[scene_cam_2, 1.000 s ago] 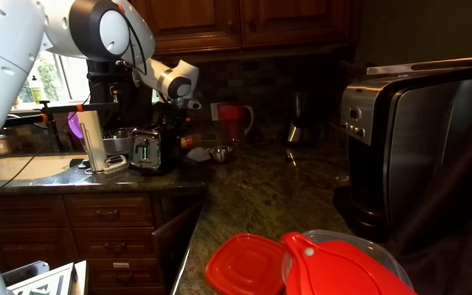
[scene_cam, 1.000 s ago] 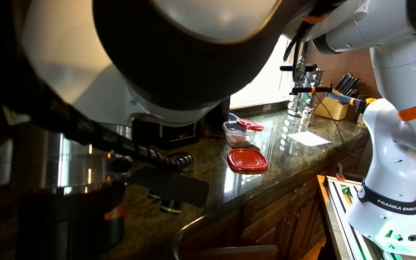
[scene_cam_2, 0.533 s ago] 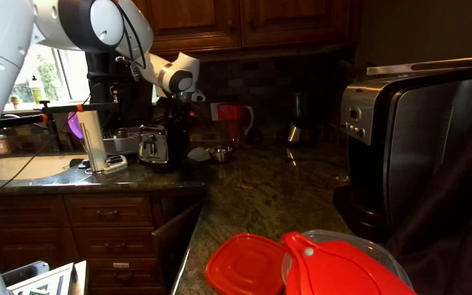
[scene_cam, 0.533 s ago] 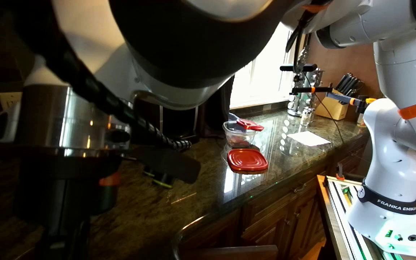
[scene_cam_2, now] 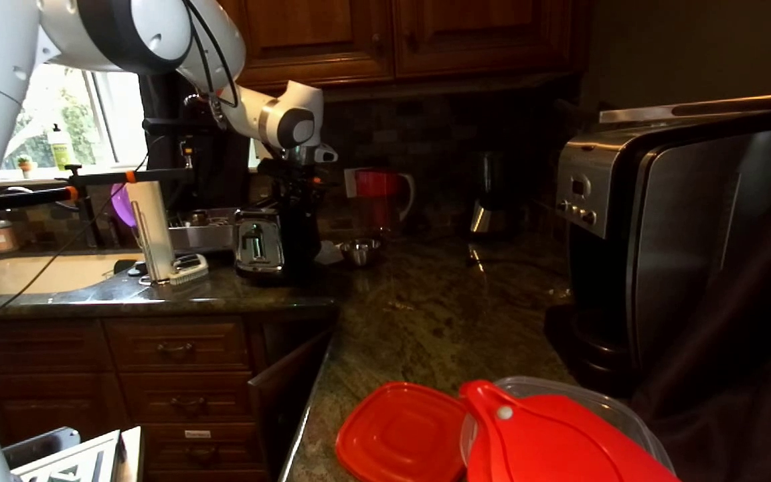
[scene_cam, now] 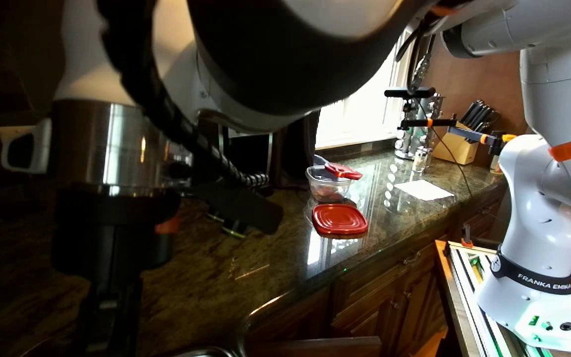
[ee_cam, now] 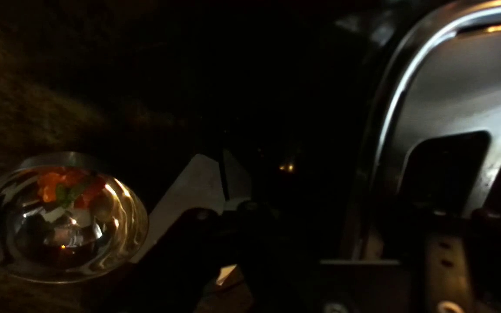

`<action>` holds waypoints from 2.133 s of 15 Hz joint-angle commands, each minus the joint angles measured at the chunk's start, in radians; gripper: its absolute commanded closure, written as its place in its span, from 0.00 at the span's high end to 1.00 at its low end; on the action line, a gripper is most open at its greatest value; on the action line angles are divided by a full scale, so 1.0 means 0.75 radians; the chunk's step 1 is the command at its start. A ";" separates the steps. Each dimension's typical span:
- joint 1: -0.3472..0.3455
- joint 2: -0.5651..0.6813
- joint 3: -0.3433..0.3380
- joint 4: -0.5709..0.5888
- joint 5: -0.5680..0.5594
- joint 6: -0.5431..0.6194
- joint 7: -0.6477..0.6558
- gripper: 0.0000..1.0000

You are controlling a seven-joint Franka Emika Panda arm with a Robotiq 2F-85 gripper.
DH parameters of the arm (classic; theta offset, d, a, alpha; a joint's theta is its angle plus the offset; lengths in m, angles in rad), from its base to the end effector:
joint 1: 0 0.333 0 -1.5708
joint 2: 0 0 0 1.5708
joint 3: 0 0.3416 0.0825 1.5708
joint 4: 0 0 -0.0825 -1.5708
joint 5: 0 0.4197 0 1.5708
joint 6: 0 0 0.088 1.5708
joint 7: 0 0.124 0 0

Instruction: Move the toaster to the right

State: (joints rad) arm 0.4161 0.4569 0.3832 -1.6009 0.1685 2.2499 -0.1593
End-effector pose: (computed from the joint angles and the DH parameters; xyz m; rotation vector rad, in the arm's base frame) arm 0.5395 0.5109 0.3972 -2.5547 -1.0983 -0.1576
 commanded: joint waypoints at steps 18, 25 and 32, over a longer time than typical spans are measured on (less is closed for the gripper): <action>-0.089 -0.317 -0.241 -0.050 -0.333 0.041 0.562 0.29; -0.163 -0.386 -0.326 -0.102 -0.320 0.089 0.725 0.29; -0.185 -0.384 -0.429 -0.075 -0.557 0.099 1.099 0.29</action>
State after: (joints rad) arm 0.2697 0.1994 0.0817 -1.6630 -0.1687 2.2920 0.5197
